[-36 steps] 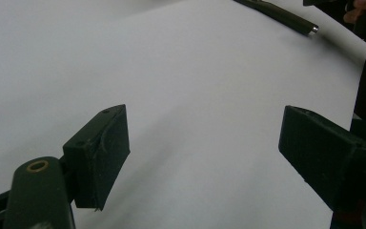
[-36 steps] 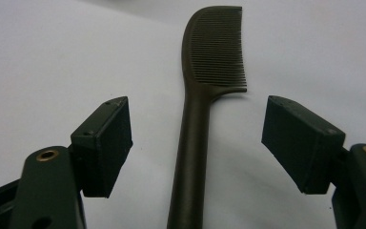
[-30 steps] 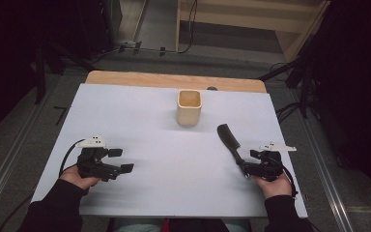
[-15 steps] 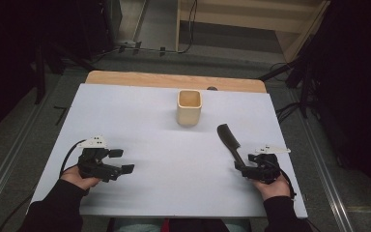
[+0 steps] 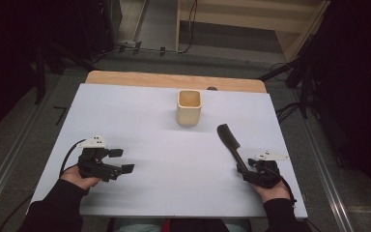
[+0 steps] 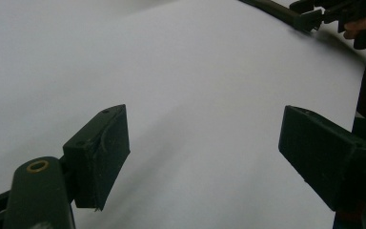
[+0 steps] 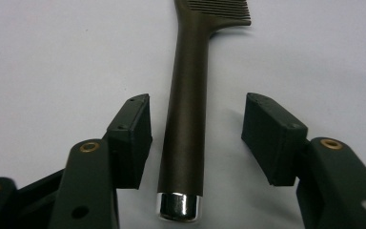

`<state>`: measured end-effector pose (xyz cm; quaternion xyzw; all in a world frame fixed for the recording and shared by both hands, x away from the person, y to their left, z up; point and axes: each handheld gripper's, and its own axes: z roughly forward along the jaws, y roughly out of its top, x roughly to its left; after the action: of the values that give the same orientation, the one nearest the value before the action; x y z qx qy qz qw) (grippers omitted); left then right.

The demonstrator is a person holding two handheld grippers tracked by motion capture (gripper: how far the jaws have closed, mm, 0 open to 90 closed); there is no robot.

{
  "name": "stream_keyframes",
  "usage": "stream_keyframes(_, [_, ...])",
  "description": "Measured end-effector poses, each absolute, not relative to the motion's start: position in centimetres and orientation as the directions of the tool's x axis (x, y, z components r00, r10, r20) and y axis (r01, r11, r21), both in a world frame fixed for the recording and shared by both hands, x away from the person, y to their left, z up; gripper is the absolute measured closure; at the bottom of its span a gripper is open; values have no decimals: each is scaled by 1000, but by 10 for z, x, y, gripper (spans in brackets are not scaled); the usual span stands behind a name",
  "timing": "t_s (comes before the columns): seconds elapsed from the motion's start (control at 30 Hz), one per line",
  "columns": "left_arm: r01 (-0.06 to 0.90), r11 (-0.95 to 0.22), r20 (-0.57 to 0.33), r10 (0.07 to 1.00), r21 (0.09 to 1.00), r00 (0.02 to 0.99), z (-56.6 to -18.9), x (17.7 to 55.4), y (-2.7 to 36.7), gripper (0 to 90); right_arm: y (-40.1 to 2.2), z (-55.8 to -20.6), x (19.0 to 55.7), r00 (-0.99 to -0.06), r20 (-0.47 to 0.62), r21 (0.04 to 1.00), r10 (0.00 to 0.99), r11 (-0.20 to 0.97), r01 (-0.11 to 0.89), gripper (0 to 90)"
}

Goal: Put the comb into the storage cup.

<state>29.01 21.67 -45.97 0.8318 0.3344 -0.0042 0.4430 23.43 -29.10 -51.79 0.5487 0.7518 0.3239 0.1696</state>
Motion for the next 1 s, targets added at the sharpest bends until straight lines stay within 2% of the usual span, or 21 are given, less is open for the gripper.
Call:
stream_keyframes(0.37, [561, -386, -302, 554, 732, 776, -460, 290, 217, 181, -291, -517, 231, -347, 94, 671, 933, 198, 714, 679])
stream_keyframes(1.0, [560, -387, -302, 552, 733, 777, -460, 290, 217, 180, -296, -508, 236, -310, 196, 636, 930, 120, 762, 702])
